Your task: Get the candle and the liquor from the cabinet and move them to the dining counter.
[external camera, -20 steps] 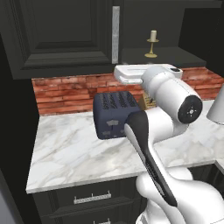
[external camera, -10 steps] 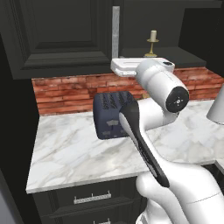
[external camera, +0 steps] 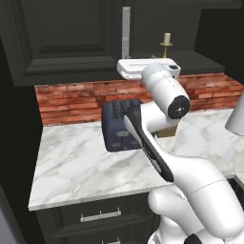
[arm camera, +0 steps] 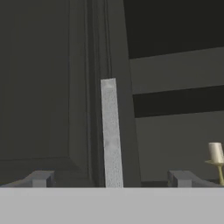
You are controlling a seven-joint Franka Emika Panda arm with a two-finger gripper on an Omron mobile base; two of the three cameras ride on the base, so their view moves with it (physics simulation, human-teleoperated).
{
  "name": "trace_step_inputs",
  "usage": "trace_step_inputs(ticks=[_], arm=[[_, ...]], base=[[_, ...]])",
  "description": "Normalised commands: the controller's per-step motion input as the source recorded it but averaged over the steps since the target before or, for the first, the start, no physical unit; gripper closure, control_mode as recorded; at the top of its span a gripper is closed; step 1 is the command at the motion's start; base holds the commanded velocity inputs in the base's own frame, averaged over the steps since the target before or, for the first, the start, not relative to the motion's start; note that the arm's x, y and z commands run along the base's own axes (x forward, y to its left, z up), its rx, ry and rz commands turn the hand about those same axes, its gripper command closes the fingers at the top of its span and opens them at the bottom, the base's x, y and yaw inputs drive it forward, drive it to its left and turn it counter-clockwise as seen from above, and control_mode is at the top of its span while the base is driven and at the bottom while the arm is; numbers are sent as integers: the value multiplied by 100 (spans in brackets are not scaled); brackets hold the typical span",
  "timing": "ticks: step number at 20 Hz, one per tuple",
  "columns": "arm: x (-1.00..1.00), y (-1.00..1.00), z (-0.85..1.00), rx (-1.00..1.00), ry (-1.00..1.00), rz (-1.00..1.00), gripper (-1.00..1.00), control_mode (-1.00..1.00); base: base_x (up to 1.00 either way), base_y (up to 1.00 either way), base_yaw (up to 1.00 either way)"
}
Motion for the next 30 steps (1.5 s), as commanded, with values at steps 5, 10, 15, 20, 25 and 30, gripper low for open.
trace_step_inputs(ticks=[5,10,15,20,25,30], arm=[[53,0,0,0,-2,0,-100,-100],[42,1,0,0,0,0,-100,-100],[33,2,0,0,0,0,-100,-100],[37,10,3,0,0,0,-100,-100],[33,14,4,0,0,0,-100,-100],[35,9,0,0,1,0,-100,-100]], base=[[0,0,0],[0,0,0],[0,0,0],[0,0,0],[0,0,0],[0,0,0]])
